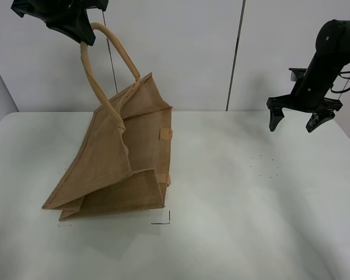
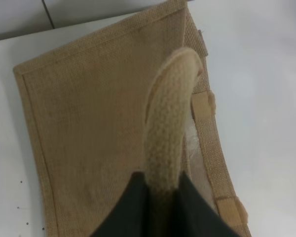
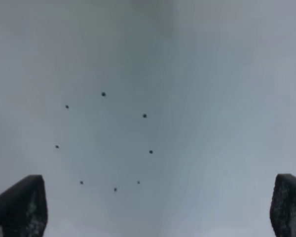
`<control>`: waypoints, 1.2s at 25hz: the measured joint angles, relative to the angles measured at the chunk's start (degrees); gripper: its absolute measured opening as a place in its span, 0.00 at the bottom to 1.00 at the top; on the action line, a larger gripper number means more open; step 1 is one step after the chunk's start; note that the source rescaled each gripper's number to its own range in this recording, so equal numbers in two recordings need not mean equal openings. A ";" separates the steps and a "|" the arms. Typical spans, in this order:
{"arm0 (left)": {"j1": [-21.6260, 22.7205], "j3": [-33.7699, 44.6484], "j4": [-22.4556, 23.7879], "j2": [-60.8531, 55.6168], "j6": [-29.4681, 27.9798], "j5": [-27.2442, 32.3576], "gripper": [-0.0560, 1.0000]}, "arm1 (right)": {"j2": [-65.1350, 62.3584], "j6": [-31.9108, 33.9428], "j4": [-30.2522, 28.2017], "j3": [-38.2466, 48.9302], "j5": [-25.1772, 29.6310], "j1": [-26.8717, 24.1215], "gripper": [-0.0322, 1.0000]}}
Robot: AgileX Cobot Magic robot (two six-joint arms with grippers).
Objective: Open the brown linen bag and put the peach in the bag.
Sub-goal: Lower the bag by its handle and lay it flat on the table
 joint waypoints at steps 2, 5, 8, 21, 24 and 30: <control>0.00 0.00 0.00 0.00 0.00 0.00 0.05 | 0.00 -0.14 -0.05 0.00 0.98 -0.14 1.00; 0.00 0.00 0.00 0.00 0.00 0.00 0.05 | 0.00 -0.53 0.08 0.00 2.16 -0.08 1.00; 0.00 0.00 0.00 0.00 0.03 0.00 0.05 | -0.68 -0.81 0.13 0.36 2.19 -0.04 1.00; 0.00 0.00 0.00 0.00 0.47 0.00 0.05 | -26.61 -0.75 0.13 25.50 2.13 -0.04 1.00; 0.00 0.00 0.00 0.00 0.47 0.00 0.05 | -35.79 -0.75 0.13 35.71 2.19 -0.04 1.00; 0.00 0.00 0.00 0.00 0.47 0.00 0.05 | -55.81 -0.75 0.13 56.68 1.54 -0.04 1.00</control>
